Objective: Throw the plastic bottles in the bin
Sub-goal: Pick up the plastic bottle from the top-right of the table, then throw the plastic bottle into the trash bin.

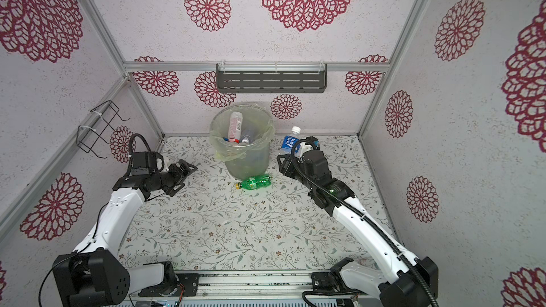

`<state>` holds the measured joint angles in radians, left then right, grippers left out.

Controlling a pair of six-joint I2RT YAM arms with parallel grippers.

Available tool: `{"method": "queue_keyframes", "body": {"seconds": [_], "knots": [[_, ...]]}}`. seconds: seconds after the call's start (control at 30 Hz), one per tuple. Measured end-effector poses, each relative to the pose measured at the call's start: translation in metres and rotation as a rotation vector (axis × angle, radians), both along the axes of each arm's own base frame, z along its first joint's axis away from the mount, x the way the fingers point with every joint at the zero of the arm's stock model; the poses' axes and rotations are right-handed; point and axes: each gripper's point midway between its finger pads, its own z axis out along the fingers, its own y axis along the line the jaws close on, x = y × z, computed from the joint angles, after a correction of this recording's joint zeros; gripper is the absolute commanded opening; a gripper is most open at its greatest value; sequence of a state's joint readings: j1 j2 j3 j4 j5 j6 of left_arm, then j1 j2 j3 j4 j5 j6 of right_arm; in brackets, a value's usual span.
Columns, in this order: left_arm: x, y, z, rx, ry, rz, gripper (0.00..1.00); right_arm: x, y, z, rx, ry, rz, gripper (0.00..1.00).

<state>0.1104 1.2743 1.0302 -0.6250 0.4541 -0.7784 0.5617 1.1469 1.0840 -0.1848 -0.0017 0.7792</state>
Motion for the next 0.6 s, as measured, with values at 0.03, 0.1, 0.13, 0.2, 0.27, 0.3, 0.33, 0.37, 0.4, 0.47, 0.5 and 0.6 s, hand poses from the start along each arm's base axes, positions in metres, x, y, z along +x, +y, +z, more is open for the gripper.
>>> {"method": "queue_keyframes", "body": {"seconds": [0.03, 0.1, 0.13, 0.2, 0.27, 0.3, 0.33, 0.37, 0.4, 0.47, 0.5, 0.6], "knots": [[0.000, 0.000, 0.000, 0.000, 0.000, 0.000, 0.97, 0.001, 0.002, 0.005, 0.003, -0.007, 0.001, 0.48], [0.000, 0.000, 0.000, 0.000, 0.000, 0.000, 0.97, 0.004, 0.006, 0.014, 0.008, -0.019, 0.004, 0.48], [0.000, 0.000, 0.000, 0.000, 0.000, 0.000, 0.97, 0.006, 0.008, 0.020, 0.011, -0.029, 0.005, 0.48], [0.000, 0.000, 0.000, 0.000, 0.000, 0.000, 0.97, 0.007, 0.012, 0.029, 0.013, -0.047, 0.006, 0.47], [0.000, 0.000, 0.000, 0.000, 0.000, 0.000, 0.97, 0.006, 0.015, 0.035, 0.016, -0.061, 0.011, 0.47], [0.000, 0.000, 0.000, 0.000, 0.000, 0.000, 0.97, 0.005, 0.016, 0.036, 0.017, -0.064, 0.013, 0.47], [0.000, 0.000, 0.000, 0.000, 0.000, 0.000, 0.97, 0.004, 0.017, 0.037, 0.018, -0.067, 0.015, 0.47], [0.000, 0.000, 0.000, 0.000, 0.000, 0.000, 0.97, 0.004, 0.018, 0.037, 0.017, -0.068, 0.015, 0.47], [0.000, 0.000, 0.000, 0.000, 0.000, 0.001, 0.97, 0.003, 0.018, 0.037, 0.016, -0.069, 0.013, 0.47], [0.000, 0.000, 0.000, 0.000, 0.000, 0.000, 0.97, 0.001, 0.017, 0.033, 0.012, -0.068, 0.010, 0.47], [0.000, 0.000, 0.000, 0.000, 0.000, 0.000, 0.97, -0.001, 0.016, 0.030, 0.010, -0.066, 0.009, 0.47], [0.000, 0.000, 0.000, 0.000, 0.000, 0.000, 0.97, -0.009, 0.010, 0.022, 0.004, -0.062, -0.001, 0.47]]}}
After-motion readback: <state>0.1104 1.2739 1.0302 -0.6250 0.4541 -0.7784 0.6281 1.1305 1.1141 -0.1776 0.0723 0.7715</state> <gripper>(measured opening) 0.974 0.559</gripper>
